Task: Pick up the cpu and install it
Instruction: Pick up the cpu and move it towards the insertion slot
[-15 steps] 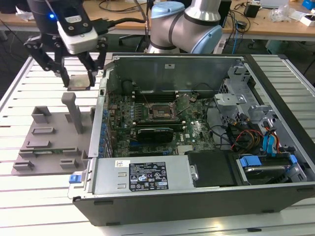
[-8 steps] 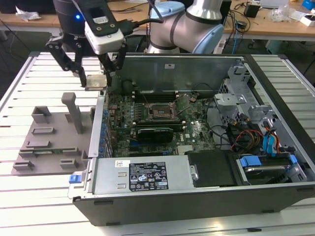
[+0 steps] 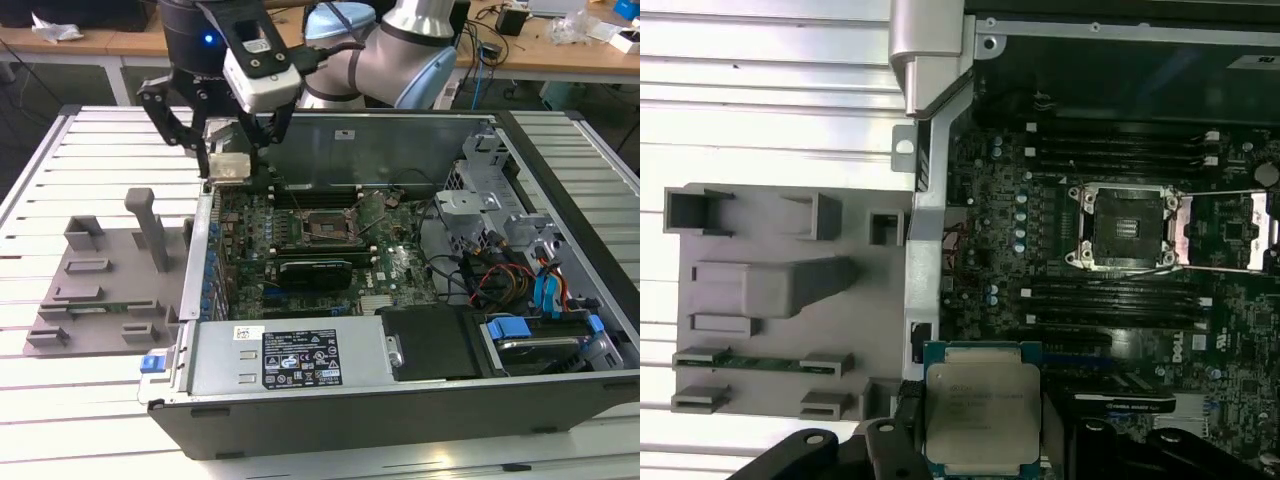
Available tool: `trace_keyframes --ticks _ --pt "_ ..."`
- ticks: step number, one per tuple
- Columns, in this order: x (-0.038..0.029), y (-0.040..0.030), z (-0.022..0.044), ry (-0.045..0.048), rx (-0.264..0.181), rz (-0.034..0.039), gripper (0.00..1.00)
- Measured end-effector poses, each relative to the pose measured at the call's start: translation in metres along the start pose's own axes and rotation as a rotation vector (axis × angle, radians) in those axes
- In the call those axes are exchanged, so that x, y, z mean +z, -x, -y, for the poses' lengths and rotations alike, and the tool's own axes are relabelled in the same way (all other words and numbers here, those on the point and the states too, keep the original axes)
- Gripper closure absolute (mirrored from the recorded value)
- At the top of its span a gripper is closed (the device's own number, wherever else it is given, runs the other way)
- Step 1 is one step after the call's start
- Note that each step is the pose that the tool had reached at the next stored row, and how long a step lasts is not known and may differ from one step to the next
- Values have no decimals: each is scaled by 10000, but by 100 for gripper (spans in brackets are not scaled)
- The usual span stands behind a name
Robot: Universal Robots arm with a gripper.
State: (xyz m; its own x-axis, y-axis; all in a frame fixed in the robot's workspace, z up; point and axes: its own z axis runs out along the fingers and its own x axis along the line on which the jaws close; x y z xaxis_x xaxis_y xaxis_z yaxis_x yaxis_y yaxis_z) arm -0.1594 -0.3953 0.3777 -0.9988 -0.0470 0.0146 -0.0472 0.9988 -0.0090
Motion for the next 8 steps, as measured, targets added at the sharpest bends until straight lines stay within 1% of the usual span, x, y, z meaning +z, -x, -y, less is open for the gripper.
trace_keyframes --ticks 1,3,4,5,7,8 --pt "17 55 -9 2 1 -14 45" --pt "43 119 -24 3 0 -38 45" --pt "68 176 -38 4 -1 -61 45" --pt "82 205 -46 5 0 -73 45" --pt "141 329 -79 8 -1 -135 45" --pt "157 360 -86 9 -2 -151 45"
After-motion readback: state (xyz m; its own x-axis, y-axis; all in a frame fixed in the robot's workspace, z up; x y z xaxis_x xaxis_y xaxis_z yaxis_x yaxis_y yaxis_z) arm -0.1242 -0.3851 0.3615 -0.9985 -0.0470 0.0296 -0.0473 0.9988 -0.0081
